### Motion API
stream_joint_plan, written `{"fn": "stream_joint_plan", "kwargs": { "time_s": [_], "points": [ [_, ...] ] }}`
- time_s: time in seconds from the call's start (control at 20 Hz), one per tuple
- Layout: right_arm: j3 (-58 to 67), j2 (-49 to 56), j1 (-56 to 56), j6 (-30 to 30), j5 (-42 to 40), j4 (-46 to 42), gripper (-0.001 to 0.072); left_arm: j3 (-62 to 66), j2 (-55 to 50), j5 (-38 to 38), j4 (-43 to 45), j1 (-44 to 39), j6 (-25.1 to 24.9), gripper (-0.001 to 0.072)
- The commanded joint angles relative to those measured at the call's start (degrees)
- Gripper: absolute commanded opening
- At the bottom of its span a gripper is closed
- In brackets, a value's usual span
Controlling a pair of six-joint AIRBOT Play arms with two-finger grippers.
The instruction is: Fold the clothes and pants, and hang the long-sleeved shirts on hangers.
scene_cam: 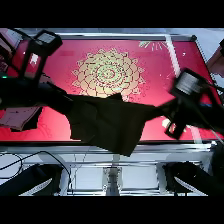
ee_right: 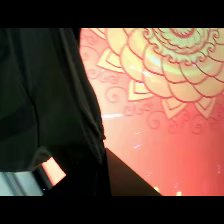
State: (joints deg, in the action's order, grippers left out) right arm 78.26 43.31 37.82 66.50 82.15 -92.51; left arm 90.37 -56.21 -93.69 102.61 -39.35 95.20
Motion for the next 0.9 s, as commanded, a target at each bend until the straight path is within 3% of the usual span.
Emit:
{"fn": "stream_joint_plan", "kwargs": {
  "time_s": [0.0, 0.25, 0.45, 0.7, 0.85],
  "points": [
    [0.0, 6.1, -6.2, -1.3, -10.0, -3.1, 0.0013, -5.2, -1.0, 8.1, 5.2, 2.6, 0.5, 0.0065],
    [0.0, 11.5, -12.8, -1.3, -18.9, -0.2, 0.0014, -11.1, -2.7, 22.7, 5.2, 9.1, 0.8, 0.0064],
    [-0.5, 18.3, -13.2, -1.3, -23.7, 0.3, 0.0013, -16.2, -7.6, 28.8, 5.5, 11.0, 0.8, 0.0064],
    [-0.5, 26.8, -14.4, -1.5, -35.8, -2.9, 0.0014, -17.7, -14.2, 40.0, 11.4, 12.0, 1.7, 0.0064],
    [-0.5, 29.7, -17.7, -2.4, -38.0, -2.6, 0.0015, -17.7, -16.2, 44.3, 12.5, 15.4, 2.5, 0.0064]
  ]
}}
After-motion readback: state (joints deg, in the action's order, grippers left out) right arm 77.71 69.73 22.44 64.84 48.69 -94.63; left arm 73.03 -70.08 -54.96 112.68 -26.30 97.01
